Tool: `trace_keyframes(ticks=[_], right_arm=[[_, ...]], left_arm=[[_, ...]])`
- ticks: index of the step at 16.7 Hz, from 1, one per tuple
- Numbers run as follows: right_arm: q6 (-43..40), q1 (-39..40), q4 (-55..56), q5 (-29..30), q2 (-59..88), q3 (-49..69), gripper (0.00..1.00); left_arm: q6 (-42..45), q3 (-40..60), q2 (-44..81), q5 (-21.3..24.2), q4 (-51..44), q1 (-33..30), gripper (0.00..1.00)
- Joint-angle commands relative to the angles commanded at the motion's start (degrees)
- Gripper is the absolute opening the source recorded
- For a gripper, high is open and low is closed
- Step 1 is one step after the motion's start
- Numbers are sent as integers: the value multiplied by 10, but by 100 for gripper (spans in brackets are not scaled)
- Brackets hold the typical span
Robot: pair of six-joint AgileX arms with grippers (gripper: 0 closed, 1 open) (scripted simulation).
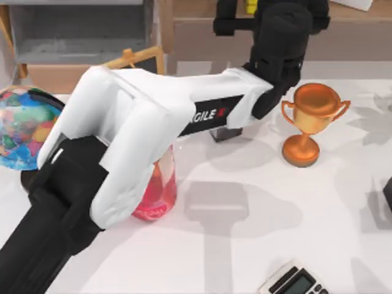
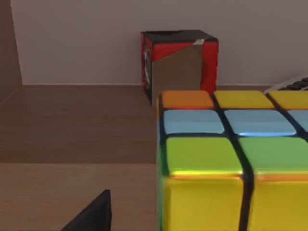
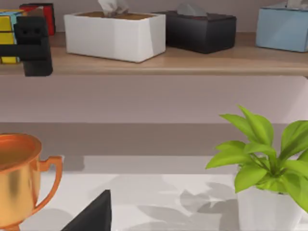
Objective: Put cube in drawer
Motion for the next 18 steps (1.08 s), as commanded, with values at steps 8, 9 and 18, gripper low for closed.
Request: trace_keyframes(ticks=[8, 9, 18], right_arm=[[0, 0, 0, 0, 0, 0, 100], [0, 0, 0, 0, 0, 0, 100], [0, 0, 0, 0, 0, 0, 100]], left_arm=[[0, 0, 0, 0, 0, 0, 62], [0, 0, 0, 0, 0, 0, 55], [0, 0, 0, 0, 0, 0, 0]])
